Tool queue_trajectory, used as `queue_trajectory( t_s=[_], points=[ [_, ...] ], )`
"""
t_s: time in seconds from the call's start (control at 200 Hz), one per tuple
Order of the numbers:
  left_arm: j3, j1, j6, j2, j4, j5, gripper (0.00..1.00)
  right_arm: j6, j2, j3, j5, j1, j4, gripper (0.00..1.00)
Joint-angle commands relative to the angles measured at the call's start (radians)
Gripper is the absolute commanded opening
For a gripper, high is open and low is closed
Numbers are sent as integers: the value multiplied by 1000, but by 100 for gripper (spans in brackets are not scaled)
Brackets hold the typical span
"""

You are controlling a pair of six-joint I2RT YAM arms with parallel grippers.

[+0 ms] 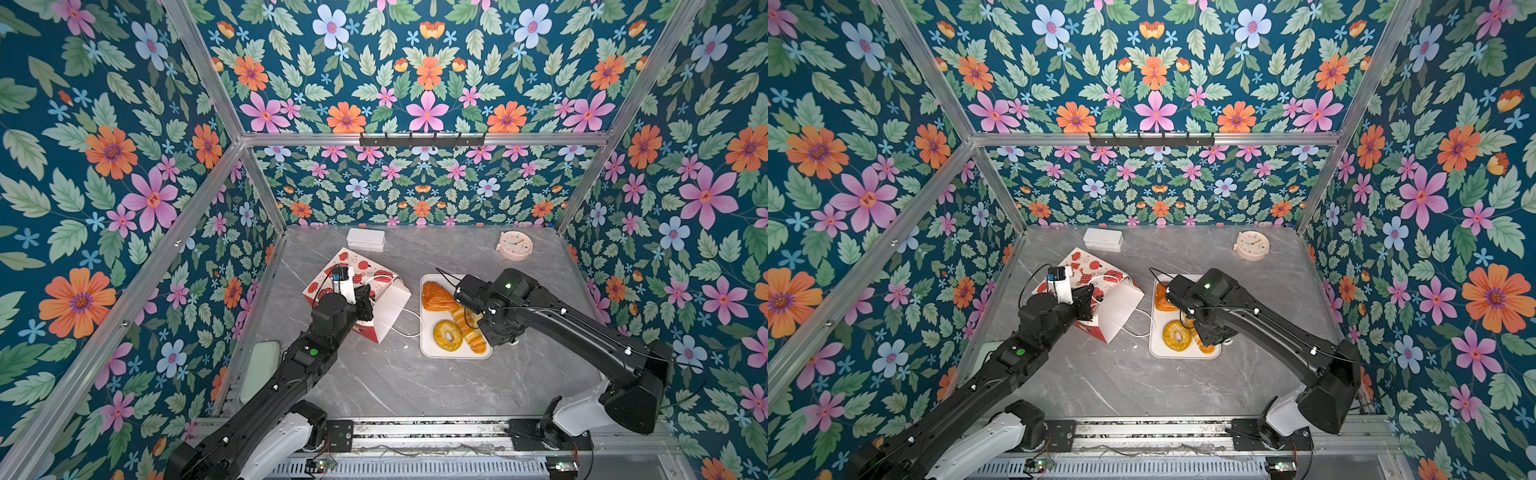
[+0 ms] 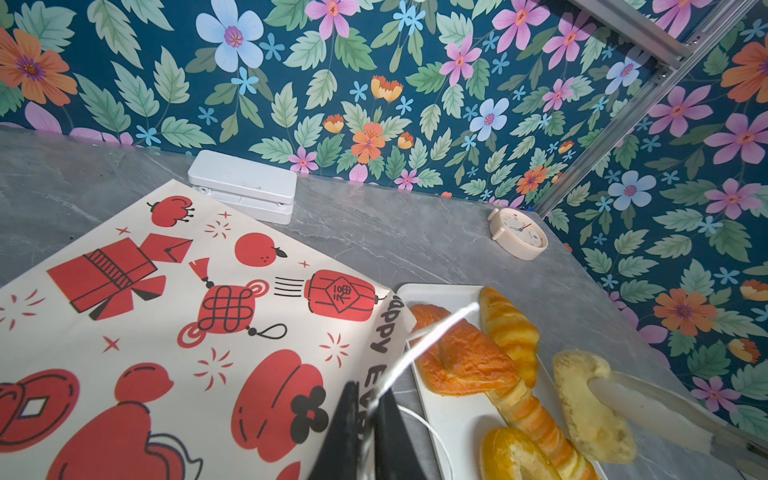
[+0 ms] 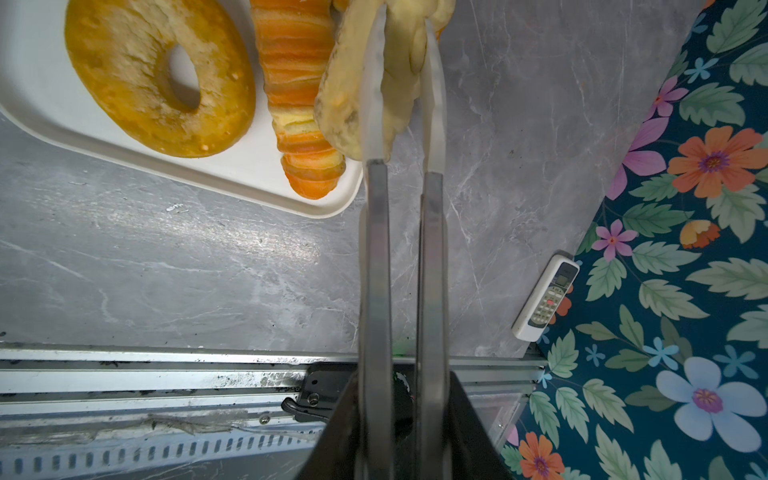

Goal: Take the fake bread out of the paper bag
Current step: 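Lower the pale bread onto the tray beside the ring bread with the tongs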

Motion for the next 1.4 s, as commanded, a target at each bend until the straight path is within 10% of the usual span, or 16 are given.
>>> queue_trajectory(
  t_s=[0.0,1.395],
  points=[
    [-4,1,2,-8,33,0,11,-4,44,29,69,19,-50,28],
    [-51,11,-26,-49,59,26,11,72,66,102,-72,139,65,34]
  ],
)
